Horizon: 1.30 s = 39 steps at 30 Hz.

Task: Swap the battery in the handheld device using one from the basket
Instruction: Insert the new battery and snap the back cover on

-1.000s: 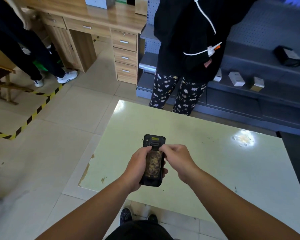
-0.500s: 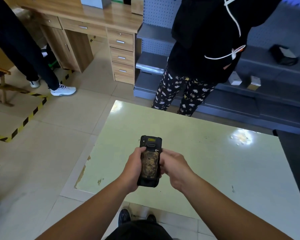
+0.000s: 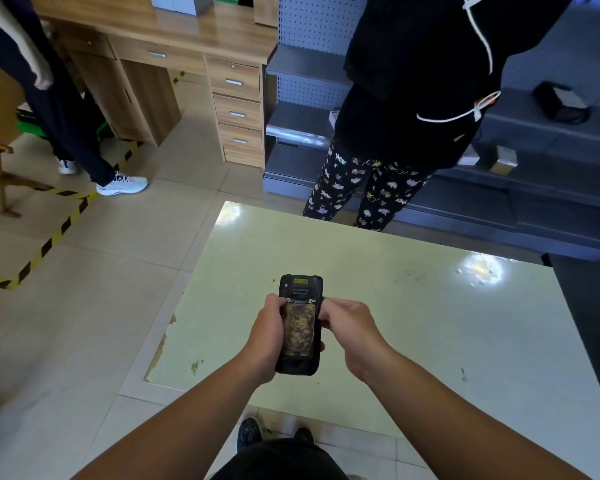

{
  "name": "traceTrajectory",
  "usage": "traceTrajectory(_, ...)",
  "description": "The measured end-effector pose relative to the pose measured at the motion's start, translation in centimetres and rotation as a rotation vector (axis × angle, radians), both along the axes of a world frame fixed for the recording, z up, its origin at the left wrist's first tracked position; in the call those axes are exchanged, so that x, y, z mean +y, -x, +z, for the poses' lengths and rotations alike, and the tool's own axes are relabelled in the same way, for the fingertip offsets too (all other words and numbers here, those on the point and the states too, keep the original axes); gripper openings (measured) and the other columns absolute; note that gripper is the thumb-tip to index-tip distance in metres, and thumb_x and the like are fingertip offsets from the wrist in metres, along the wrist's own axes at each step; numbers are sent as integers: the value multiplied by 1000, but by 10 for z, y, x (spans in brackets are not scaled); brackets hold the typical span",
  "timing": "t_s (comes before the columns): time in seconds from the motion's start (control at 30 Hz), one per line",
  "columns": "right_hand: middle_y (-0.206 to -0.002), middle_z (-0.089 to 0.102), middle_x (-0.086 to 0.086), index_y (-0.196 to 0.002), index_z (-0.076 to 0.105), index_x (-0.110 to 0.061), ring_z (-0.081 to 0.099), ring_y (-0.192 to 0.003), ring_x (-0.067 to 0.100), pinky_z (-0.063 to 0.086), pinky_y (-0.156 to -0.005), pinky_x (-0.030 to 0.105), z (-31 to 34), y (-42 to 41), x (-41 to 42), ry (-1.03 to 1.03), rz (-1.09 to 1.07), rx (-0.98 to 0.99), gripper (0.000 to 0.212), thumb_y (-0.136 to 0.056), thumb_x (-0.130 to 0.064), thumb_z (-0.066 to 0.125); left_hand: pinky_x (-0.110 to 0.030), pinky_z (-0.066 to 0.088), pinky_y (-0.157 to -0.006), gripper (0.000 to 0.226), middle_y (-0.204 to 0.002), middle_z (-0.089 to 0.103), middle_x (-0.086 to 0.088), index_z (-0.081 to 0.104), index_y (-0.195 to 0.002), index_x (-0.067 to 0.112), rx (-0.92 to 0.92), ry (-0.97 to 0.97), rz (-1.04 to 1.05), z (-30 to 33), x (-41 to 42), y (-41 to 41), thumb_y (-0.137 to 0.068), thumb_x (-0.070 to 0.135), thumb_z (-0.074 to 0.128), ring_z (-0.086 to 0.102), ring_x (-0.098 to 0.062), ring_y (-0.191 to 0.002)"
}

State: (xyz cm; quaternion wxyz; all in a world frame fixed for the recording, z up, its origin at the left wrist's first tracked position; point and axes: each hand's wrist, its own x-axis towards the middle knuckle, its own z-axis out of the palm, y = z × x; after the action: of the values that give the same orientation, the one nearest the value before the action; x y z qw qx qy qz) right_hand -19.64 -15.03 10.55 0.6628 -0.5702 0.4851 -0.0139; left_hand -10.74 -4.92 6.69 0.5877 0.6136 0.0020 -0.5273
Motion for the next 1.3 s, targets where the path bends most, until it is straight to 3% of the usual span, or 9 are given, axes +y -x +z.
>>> traceTrajectory(0.1, -77, 47, 8, -77, 50, 10, 42, -72, 24, 41, -55, 30, 0, 3, 1, 8, 12, 5, 23, -74, -13, 50, -37, 57, -65, 62, -89, 75, -25, 73, -106, -1, 10, 3, 2, -2, -1, 0, -96, 39, 26, 72, -42, -77)
traceTrajectory(0.17, -85, 55, 1, -86, 62, -13, 51, -69, 20, 43, -56, 21, 2, 1, -1, 111, 36, 41, 9, -87, -19, 56, -37, 58, -67, 63, -92, 75, -24, 73, -109, -1, 6, 3, 5, -3, -2, 1, -98, 42, 28, 73, -40, -79)
traceTrajectory(0.23, -120, 56, -2, -142, 51, -31, 63, -96, 12, 52, -75, 23, 3, 2, -5, 333, 189, 106, 52, -93, -36, 65, -39, 59, -75, 65, -98, 79, -17, 76, -112, 8, 4, 2, 29, -3, -2, 2, -102, 51, 29, 76, -33, -85)
traceTrajectory(0.3, -134, 46, 0, -159, 26, -34, 54, -122, 17, 50, -98, 35, 2, -3, -4, 580, 390, 177, 84, -88, -50, 67, -42, 58, -88, 73, -108, 81, -12, 77, -117, 18, 17, 23, 33, -4, -3, 2, -103, 66, 24, 77, -28, -99)
traceTrajectory(0.4, -127, 44, 4, -154, 27, -32, 57, -116, 27, 53, -91, 40, -1, -16, 1, 745, 559, 337, 86, -83, -64, 64, -41, 55, -96, 85, -117, 80, -10, 73, -124, 22, 52, 30, 6, -2, -3, 3, -95, 79, 16, 75, -22, -110)
traceTrajectory(0.67, -116, 44, 5, -132, 43, -27, 61, -98, 30, 52, -76, 35, -1, -28, -10, 685, 578, 451, 68, -76, -53, 71, -48, 60, -97, 86, -115, 80, -6, 75, -121, 26, -4, -8, -151, -10, 2, -5, -95, 79, 12, 75, -26, -108)
traceTrajectory(0.77, -120, 43, 4, -138, 40, -27, 61, -103, 31, 49, -74, 35, -2, -29, -16, 716, 554, 489, 74, -77, -55, 71, -49, 62, -90, 60, -105, 80, -8, 73, -109, 18, -281, -130, -183, -20, 8, -16, -106, 59, 30, 76, -25, -93)
traceTrajectory(0.93, -115, 39, 4, -135, 39, -25, 58, -103, 32, 51, -76, 36, -19, -34, -18, 710, 575, 556, 72, -78, -55, 71, -38, 54, -85, 27, -112, 70, 4, 68, -116, 23, -1254, -412, -425, -62, 37, -41, -97, 37, 55, 68, -19, -101)
traceTrajectory(1.3, -124, 39, 8, -140, 34, -23, 53, -103, 28, 51, -71, 34, -112, -72, -14, 704, 548, 669, 75, -81, -52, 69, -45, 51, -93, 38, -110, 67, -8, 67, -113, 10, -1575, -423, -573, -95, 36, -77, -86, 36, 56, 62, -30, -103)
